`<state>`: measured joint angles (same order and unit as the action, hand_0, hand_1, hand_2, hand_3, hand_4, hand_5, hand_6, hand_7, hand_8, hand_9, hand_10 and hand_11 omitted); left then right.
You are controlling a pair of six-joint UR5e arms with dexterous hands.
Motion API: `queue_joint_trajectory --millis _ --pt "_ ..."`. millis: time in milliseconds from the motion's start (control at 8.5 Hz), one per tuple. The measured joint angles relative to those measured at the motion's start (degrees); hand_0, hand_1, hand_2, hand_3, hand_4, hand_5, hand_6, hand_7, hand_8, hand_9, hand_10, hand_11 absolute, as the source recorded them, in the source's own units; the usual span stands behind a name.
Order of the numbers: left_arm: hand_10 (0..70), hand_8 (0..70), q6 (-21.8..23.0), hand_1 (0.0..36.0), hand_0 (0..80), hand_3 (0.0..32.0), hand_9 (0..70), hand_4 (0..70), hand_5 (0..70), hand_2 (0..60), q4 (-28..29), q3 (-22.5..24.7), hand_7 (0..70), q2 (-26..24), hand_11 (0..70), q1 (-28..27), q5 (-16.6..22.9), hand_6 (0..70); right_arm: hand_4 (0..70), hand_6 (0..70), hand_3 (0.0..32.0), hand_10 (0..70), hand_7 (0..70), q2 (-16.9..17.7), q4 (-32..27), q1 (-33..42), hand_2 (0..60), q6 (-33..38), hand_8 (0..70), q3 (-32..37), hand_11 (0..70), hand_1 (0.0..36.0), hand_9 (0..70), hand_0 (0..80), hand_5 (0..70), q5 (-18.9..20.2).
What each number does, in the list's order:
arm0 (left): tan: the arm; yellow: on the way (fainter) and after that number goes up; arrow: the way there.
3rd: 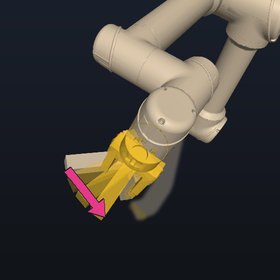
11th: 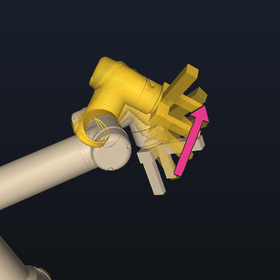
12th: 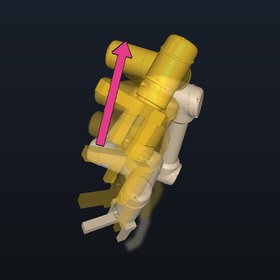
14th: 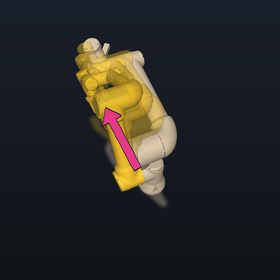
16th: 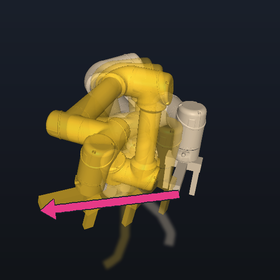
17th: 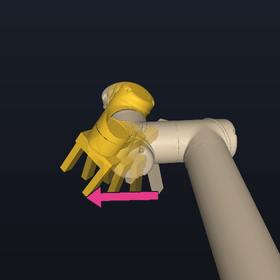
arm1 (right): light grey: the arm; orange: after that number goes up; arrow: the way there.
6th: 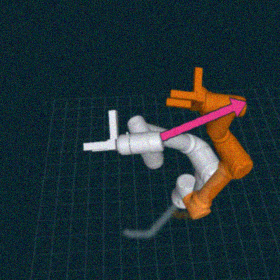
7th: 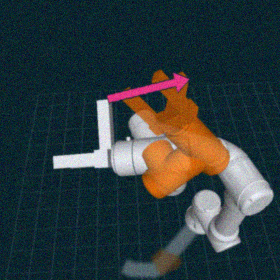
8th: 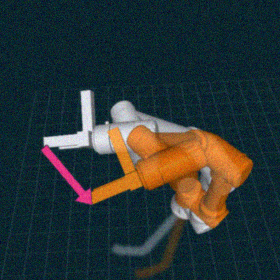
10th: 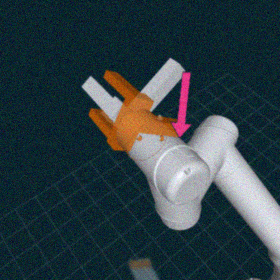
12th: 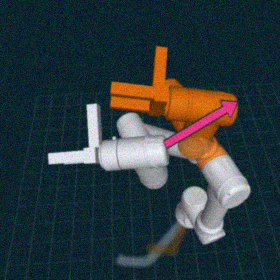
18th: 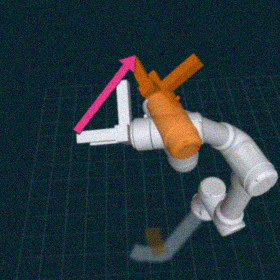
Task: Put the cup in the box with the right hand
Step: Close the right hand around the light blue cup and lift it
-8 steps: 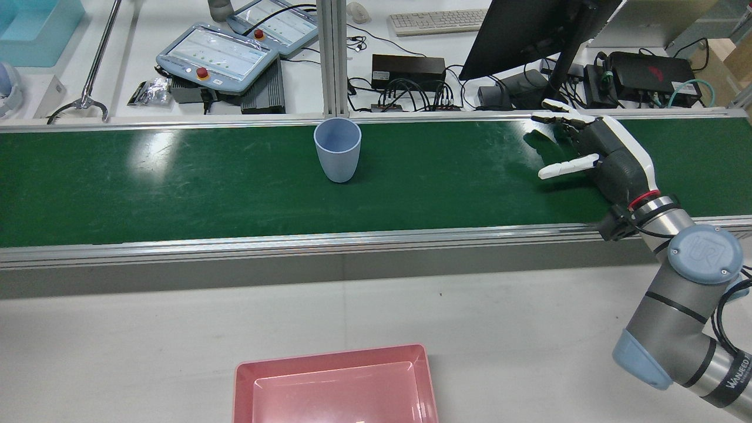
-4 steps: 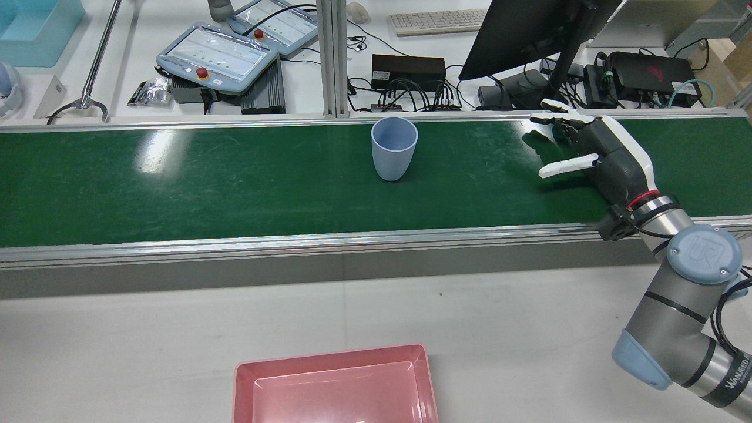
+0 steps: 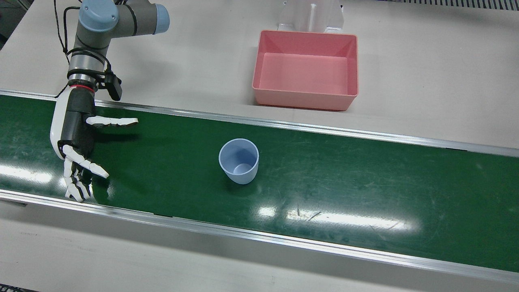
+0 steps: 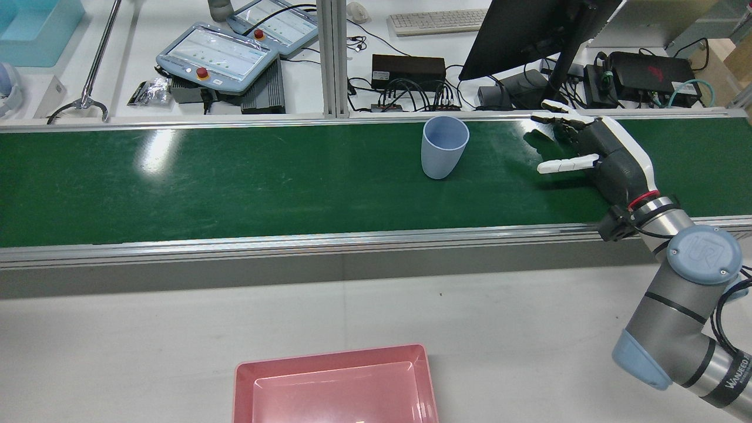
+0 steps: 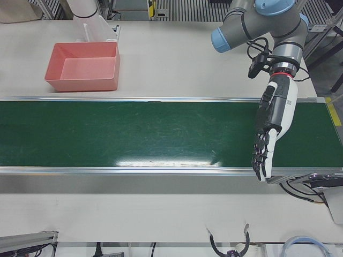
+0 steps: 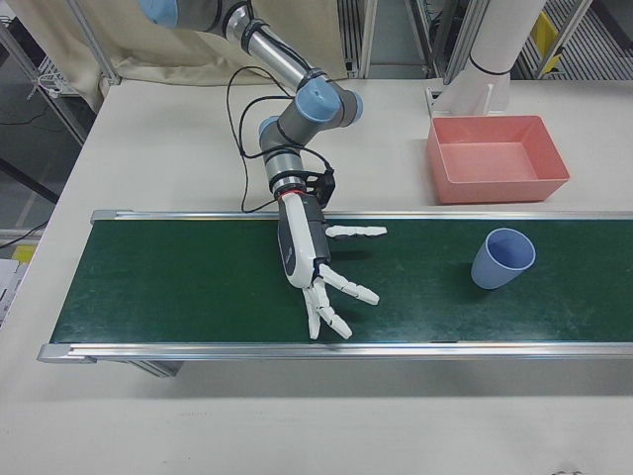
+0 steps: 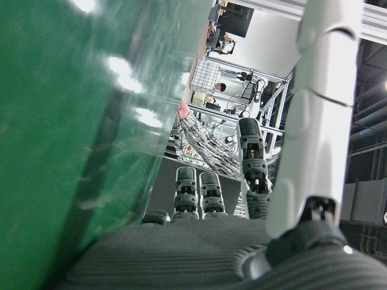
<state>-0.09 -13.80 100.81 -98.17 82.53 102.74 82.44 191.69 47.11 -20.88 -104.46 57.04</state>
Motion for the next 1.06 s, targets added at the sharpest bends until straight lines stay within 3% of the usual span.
queue_joint_trajectory --millis 118,235,353,471,706,824,941,1059 --pt "0.0 0.0 0.0 0.0 0.0 0.0 0.0 0.0 0.0 0.0 0.0 0.0 0.0 0.0 0.0 0.0 0.0 0.0 21.1 5.9 0.0 0.0 20.1 0.0 0.0 0.0 2.3 0.0 10.3 0.0 1.6 18.1 18.6 60.1 7.2 0.0" --pt "0.0 0.0 0.0 0.0 0.0 0.0 0.0 0.0 0.0 0.0 0.0 0.0 0.0 0.0 0.0 0.0 0.0 0.0 17.9 5.9 0.0 0.0 20.1 0.0 0.0 0.0 9.2 0.0 10.3 0.0 1.7 20.7 18.6 58.1 7.1 0.0" --pt "0.0 0.0 0.0 0.0 0.0 0.0 0.0 0.0 0.0 0.0 0.0 0.0 0.0 0.0 0.0 0.0 0.0 0.0 17.7 5.9 0.0 0.0 20.1 0.0 0.0 0.0 9.2 0.0 10.3 0.0 1.6 20.6 18.6 57.8 7.2 0.0" --pt "0.0 0.0 0.0 0.0 0.0 0.0 0.0 0.0 0.0 0.0 0.0 0.0 0.0 0.0 0.0 0.0 0.0 0.0 21.6 5.9 0.0 0.0 20.1 0.0 0.0 0.0 2.3 -0.1 10.3 0.0 1.7 17.9 18.6 59.9 7.1 0.0" --pt "0.0 0.0 0.0 0.0 0.0 0.0 0.0 0.0 0.0 0.0 0.0 0.0 0.0 0.0 0.0 0.0 0.0 0.0 18.5 6.0 0.0 0.0 20.3 0.0 0.0 0.0 9.4 -0.1 10.3 0.0 1.8 20.6 18.7 57.8 7.1 0.0" --pt "0.0 0.0 0.0 0.0 0.0 0.0 0.0 0.0 0.0 0.0 0.1 -0.1 0.0 0.0 0.0 0.0 0.0 0.0 20.7 6.0 0.0 0.0 20.4 0.0 0.0 0.0 4.7 -0.1 10.4 0.0 2.0 18.8 18.8 59.0 7.1 0.0" --pt "0.0 0.0 0.0 0.0 0.0 0.0 0.0 0.0 0.0 0.0 0.1 -0.1 0.0 0.0 0.0 0.0 0.0 0.0 18.3 6.1 0.0 0.2 21.0 0.1 0.0 0.0 7.1 -0.1 10.8 0.0 2.4 19.5 19.4 58.3 7.1 0.0" --pt "0.0 0.0 0.0 0.0 0.0 0.0 0.0 0.0 0.0 0.0 0.1 -0.1 0.0 0.0 0.0 0.0 0.0 0.0 21.6 6.9 0.0 1.5 23.7 0.1 0.0 0.0 8.4 0.0 12.0 0.1 4.2 20.6 21.4 58.3 7.4 0.0"
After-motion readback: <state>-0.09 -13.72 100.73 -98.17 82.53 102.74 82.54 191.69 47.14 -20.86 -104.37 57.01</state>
